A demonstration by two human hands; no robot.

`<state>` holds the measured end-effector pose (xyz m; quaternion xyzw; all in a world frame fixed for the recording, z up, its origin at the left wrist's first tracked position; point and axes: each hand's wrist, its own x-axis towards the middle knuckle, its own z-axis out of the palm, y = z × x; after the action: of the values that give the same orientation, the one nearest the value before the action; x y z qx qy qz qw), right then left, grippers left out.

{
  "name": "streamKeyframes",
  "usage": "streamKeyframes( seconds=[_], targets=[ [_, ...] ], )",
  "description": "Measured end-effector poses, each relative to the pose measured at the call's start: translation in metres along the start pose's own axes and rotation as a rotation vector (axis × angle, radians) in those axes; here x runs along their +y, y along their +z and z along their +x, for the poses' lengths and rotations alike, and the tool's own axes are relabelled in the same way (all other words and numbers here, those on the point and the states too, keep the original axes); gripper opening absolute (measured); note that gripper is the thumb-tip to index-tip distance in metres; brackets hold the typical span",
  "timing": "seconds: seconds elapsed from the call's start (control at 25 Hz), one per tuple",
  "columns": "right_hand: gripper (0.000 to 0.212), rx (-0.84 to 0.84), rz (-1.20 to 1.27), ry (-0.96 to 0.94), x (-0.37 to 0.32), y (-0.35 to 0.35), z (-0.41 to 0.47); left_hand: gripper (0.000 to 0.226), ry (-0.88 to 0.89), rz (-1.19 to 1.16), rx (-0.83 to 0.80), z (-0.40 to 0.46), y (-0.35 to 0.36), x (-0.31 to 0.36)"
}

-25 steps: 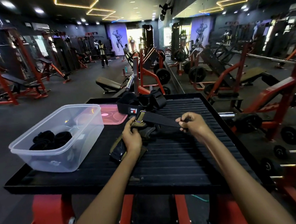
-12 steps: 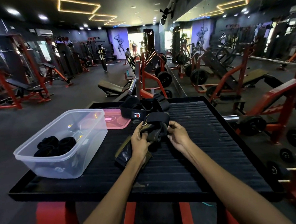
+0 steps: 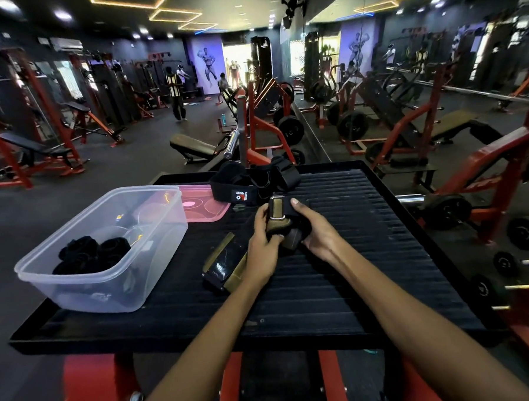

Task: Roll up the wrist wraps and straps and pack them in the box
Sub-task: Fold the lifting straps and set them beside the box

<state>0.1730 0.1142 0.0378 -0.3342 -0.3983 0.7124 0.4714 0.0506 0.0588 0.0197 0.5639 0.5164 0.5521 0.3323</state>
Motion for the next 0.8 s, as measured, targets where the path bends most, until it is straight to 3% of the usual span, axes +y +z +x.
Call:
streamKeyframes(
  seconds=[0.28, 0.44, 0.64, 0.8],
  targets=[
    [0.043, -0.161, -0.229, -0.059, -0.005, -0.002, -0.01, 0.052, -0.067, -0.247, -0.019, 0.004, -0.003, -0.005],
    [0.037, -0.203, -0.255, -0.096, -0.011, -0.009, -0.015, 0.058, 0.021, -0.143, -0.018, 0.003, -0.005, -0.009],
    [0.036, -0.092, -0.385, -0.246, -0.004, -0.008, -0.013, 0.096, 0.155, 0.125, 0.062, -0.002, -0.004, -0.004],
    [0.051, -0.171, -0.377, -0.229, -0.008, 0.0, -0.02, 0.087, 0.208, 0.145, 0.052, -0.002, -0.016, 0.01]
  ],
)
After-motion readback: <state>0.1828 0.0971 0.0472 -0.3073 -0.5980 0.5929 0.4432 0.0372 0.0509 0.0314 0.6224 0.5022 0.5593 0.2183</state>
